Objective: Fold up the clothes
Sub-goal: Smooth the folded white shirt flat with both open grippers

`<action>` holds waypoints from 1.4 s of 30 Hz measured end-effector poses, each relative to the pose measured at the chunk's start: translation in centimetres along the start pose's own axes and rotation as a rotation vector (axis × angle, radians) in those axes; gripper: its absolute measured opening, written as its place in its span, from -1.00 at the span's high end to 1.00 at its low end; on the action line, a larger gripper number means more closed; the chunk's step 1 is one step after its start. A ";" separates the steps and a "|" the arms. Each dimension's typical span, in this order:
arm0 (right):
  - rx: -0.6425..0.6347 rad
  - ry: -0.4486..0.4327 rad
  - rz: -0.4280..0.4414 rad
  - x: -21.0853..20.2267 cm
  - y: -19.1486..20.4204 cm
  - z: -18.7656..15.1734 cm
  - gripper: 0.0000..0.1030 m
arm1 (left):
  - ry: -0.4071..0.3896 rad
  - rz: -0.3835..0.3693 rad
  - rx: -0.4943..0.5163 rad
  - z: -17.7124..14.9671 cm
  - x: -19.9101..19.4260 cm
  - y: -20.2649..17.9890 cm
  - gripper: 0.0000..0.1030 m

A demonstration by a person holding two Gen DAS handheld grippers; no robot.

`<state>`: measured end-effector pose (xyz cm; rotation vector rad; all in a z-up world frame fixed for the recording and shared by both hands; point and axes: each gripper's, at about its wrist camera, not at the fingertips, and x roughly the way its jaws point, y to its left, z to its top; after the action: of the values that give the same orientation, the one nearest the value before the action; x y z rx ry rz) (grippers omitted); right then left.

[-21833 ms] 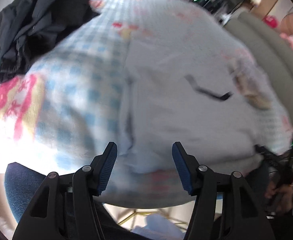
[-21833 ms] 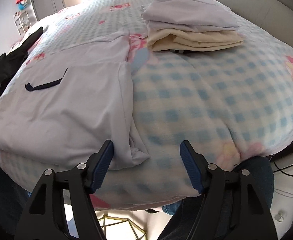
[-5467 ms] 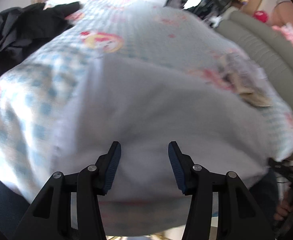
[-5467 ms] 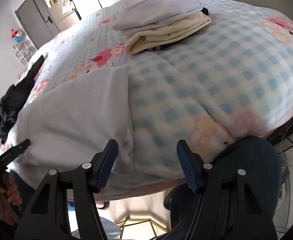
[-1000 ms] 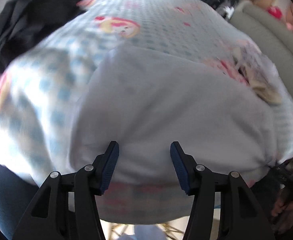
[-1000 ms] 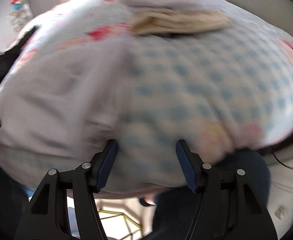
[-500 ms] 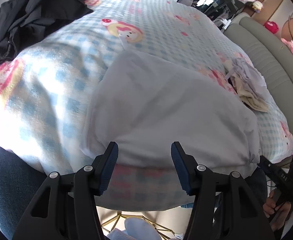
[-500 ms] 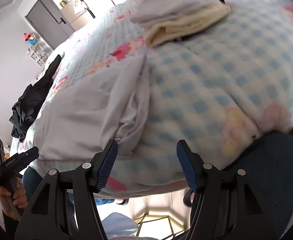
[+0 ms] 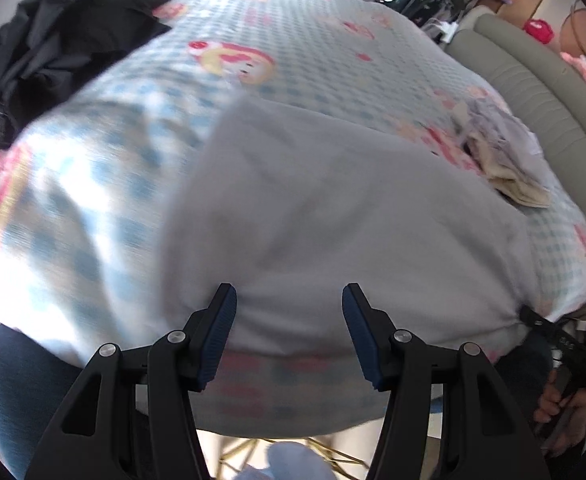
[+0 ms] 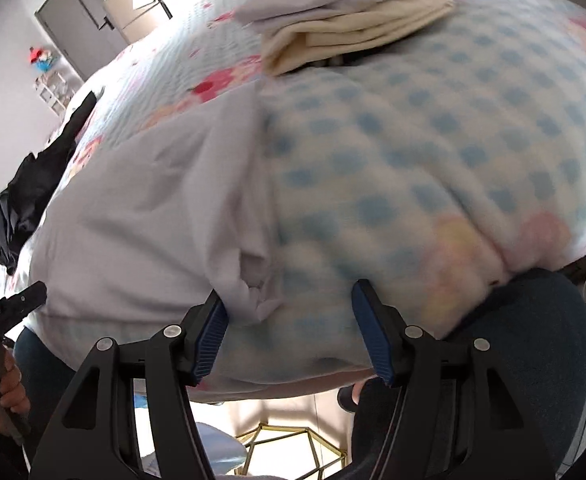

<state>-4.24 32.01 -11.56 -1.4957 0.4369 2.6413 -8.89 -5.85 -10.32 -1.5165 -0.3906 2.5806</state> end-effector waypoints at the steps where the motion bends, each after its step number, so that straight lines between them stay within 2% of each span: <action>1: -0.015 -0.009 -0.031 -0.3 -0.3 0.1 -0.21 | -0.001 -0.006 -0.015 0.1 -0.1 0.5 -0.11; 4: -0.010 -0.028 -0.038 -1.1 -0.6 0.5 -0.23 | -0.018 -0.022 -0.038 0.4 -0.8 1.4 -0.11; 6: -0.033 -0.048 -0.068 -1.8 0.0 0.8 -0.23 | -0.040 -0.005 -0.022 0.8 -1.3 1.4 -0.11; 8: -0.045 -0.097 -0.096 -3.4 0.4 1.4 -0.23 | -0.060 -0.022 -0.004 1.5 -1.7 1.2 -0.11; 12: -0.111 -0.110 0.020 -4.1 2.4 3.5 -0.23 | -0.104 -0.079 0.040 3.9 -1.8 -0.1 -0.11; 15: -0.209 -0.115 0.029 -2.9 4.9 4.6 -0.23 | -0.134 -0.145 0.083 5.6 -0.9 -1.9 -0.12; 18: -0.204 -0.071 0.107 -0.6 6.7 5.0 -0.23 | -0.074 -0.062 0.120 6.3 2.1 -2.5 -0.13; 19: -0.218 -0.057 0.084 0.2 6.6 5.0 -0.23 | -0.040 0.057 0.142 6.4 3.1 -2.2 -0.13; 20: -0.235 -0.043 0.052 1.0 6.4 5.0 -0.23 | -0.024 0.145 0.154 6.5 3.6 -1.7 -0.13; 21: -0.252 -0.029 0.019 1.7 6.2 5.1 -0.16 | -0.032 0.147 0.124 6.5 3.2 -0.9 -0.13; 23: -0.258 -0.016 -0.023 2.5 5.2 5.4 -0.18 | -0.055 0.122 0.051 6.6 2.1 0.7 -0.14; 25: -0.218 -0.038 -0.030 1.3 4.0 5.6 -0.26 | -0.079 0.097 -0.022 6.7 1.0 2.3 -0.14; 26: -0.197 -0.050 -0.034 0.7 3.4 5.7 -0.29 | -0.101 0.078 -0.028 6.6 0.5 2.3 -0.14; 27: -0.176 -0.062 -0.037 0.1 2.9 5.8 -0.29 | -0.120 0.054 -0.021 6.5 0.1 1.7 -0.14; 30: -0.217 -0.057 -0.030 -0.3 4.5 5.6 -0.29 | -0.155 -0.068 0.054 5.9 -0.8 -1.7 -0.18; 33: -0.274 -0.062 0.012 -0.1 7.1 5.1 -0.28 | -0.115 -0.119 0.182 5.1 1.2 -5.7 -0.23; 35: -0.309 -0.059 0.032 0.6 8.7 4.9 -0.28 | -0.077 -0.089 0.255 4.6 3.3 -7.6 -0.23; 36: -0.328 -0.051 0.029 1.4 9.5 4.8 -0.31 | -0.063 -0.051 0.279 4.6 4.4 -7.9 -0.23; 38: -0.363 -0.037 -0.006 3.1 10.3 4.4 -0.32 | -0.049 0.020 0.281 4.9 5.6 -7.4 -0.23; 39: -0.368 -0.035 -0.019 3.6 10.1 4.3 -0.31 | -0.046 0.000 0.255 5.3 5.6 -6.6 -0.22; 41: -0.342 -0.034 -0.005 3.7 9.1 4.5 -0.31 | -0.052 -0.039 0.200 5.9 5.1 -5.0 -0.09; 42: -0.321 -0.035 0.010 3.5 8.4 4.7 -0.31 | -0.067 -0.020 0.186 6.1 4.7 -4.4 -0.06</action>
<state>-11.72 25.03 -10.51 -1.5229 0.0146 2.8451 -16.57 -1.53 -10.23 -1.3605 -0.1658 2.5749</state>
